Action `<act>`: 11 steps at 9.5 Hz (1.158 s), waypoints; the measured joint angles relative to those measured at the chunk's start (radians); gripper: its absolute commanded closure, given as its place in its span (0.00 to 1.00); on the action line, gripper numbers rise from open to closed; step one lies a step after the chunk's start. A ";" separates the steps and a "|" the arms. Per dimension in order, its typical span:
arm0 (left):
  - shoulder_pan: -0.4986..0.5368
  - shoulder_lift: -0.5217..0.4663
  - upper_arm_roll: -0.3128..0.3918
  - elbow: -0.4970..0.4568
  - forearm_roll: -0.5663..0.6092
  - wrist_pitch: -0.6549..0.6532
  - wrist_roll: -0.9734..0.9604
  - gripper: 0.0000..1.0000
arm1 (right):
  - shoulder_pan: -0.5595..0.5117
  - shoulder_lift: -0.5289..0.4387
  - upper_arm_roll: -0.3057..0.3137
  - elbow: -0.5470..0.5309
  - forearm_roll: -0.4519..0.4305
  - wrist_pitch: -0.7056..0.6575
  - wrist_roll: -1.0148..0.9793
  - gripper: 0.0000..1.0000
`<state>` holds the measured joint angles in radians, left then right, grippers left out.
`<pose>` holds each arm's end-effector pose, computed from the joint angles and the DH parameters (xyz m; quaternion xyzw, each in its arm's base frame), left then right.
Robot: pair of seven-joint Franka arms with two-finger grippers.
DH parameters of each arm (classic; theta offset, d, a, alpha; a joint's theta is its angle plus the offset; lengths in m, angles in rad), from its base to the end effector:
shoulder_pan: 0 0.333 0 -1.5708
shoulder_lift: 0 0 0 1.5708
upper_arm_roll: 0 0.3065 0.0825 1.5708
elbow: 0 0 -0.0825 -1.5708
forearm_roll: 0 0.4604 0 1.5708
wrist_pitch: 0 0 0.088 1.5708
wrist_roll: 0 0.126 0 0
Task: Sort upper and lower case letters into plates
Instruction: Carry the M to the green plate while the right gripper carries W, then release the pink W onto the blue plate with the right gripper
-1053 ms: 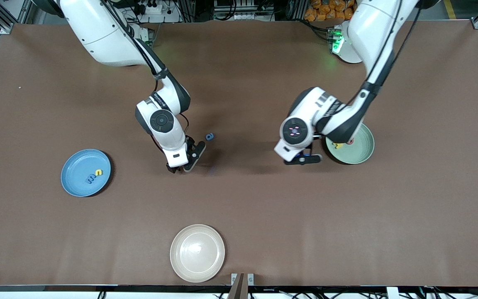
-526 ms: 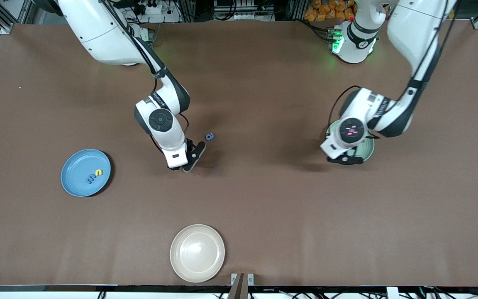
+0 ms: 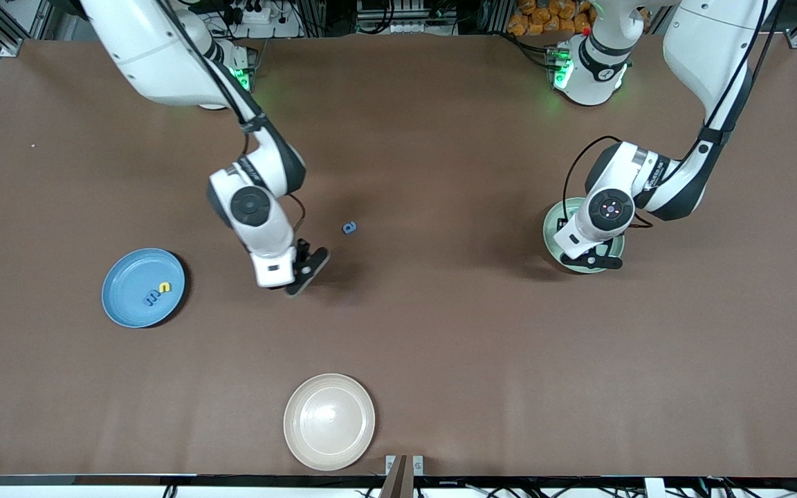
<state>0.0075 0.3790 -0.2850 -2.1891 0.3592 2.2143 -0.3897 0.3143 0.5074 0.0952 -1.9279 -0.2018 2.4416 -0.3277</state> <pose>0.5337 -0.1481 0.1054 -0.9818 0.0740 0.1282 0.1190 0.6172 0.2658 0.1402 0.9042 0.4250 0.0073 0.0420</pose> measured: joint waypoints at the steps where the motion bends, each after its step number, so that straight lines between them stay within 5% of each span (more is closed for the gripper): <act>1: 0.000 -0.016 -0.010 0.003 0.000 0.000 0.000 0.00 | -0.050 -0.043 -0.002 0.007 0.000 -0.071 0.003 1.00; 6: -0.001 -0.140 -0.037 0.059 -0.065 -0.027 -0.003 0.00 | -0.370 -0.108 -0.009 -0.011 -0.002 -0.215 -0.096 1.00; 7: 0.000 -0.145 -0.038 0.093 -0.086 -0.064 -0.003 0.00 | -0.443 -0.108 -0.010 -0.018 -0.002 -0.215 -0.168 0.76; 8: 0.000 -0.145 -0.039 0.132 -0.095 -0.096 -0.003 0.00 | -0.499 -0.108 -0.011 -0.021 -0.002 -0.215 -0.220 0.01; 11: 0.000 -0.145 -0.040 0.219 -0.108 -0.185 -0.003 0.00 | -0.510 -0.107 0.003 -0.023 -0.002 -0.214 -0.239 0.00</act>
<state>0.0073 0.2343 -0.3250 -1.9697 0.2510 2.0293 -0.3930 -0.1954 0.4004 0.0981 -1.9513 -0.2039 2.2275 -0.5664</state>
